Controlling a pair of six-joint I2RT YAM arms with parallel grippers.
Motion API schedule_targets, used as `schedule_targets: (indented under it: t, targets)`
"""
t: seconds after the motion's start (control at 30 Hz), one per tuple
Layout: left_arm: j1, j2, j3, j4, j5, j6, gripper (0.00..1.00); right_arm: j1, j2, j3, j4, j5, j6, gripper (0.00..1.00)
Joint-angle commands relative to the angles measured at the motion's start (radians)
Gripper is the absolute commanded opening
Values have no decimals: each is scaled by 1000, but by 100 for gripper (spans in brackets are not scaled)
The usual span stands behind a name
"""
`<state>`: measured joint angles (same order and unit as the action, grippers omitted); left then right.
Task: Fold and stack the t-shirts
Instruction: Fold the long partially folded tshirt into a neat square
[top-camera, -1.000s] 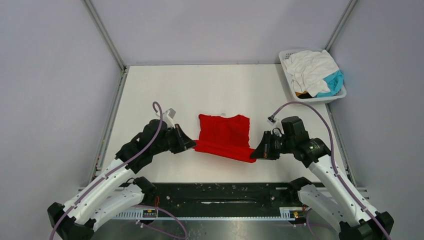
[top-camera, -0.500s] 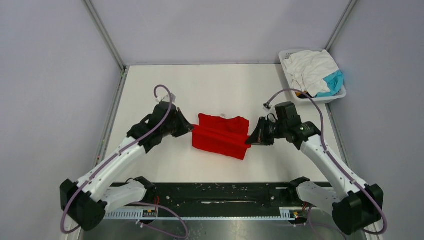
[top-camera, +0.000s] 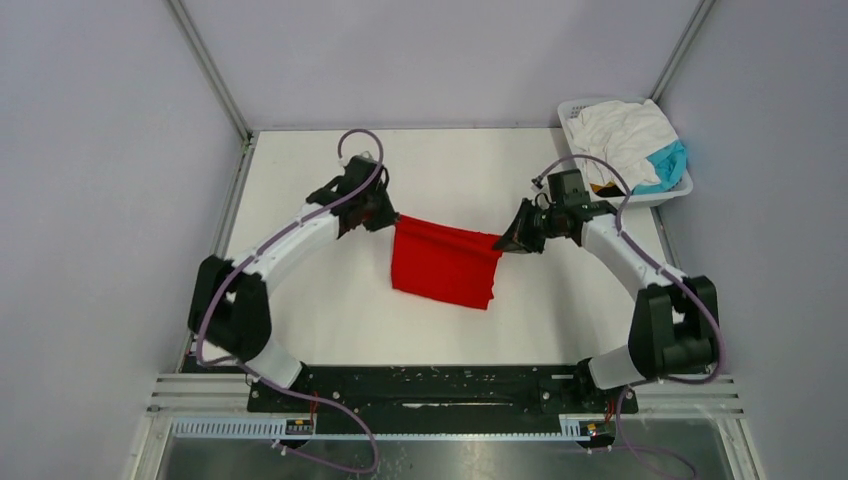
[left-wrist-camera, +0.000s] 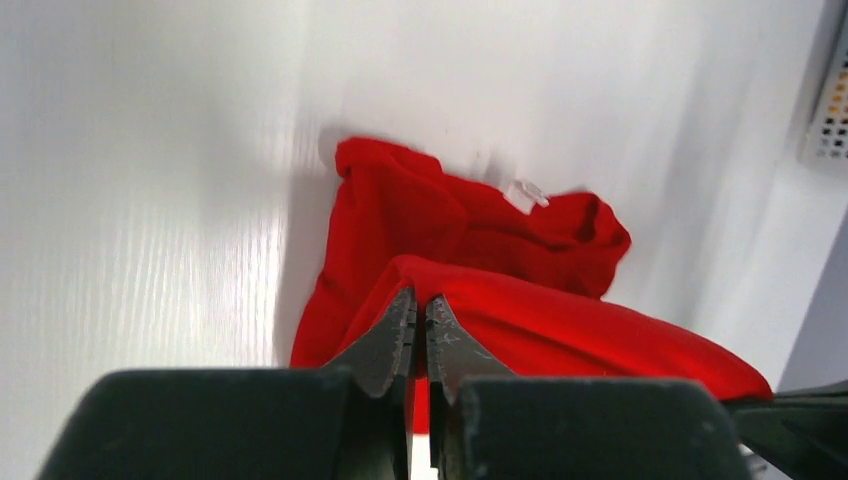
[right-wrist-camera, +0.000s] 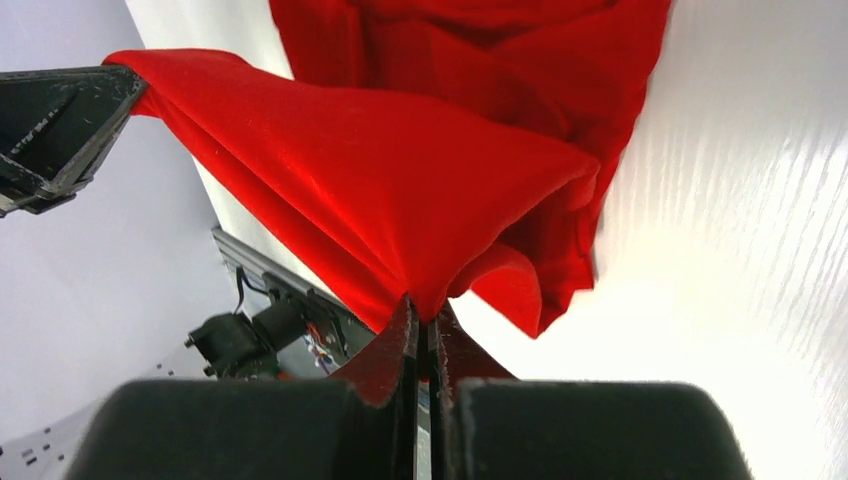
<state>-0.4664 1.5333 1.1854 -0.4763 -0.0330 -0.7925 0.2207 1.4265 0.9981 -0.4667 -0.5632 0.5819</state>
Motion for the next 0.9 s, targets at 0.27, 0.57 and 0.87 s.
schedule_targets:
  t: [0.27, 0.57, 0.87]
  targets:
    - [69, 378, 324, -6, -112, 78, 29, -80, 392, 279, 31, 1, -18, 17]
    - [68, 304, 355, -40, 15, 121, 99, -89, 282, 281, -14, 234, 4, 99]
    - [-38, 118, -31, 221, 269, 88, 99, 124, 108, -56, 310, 41, 107, 99]
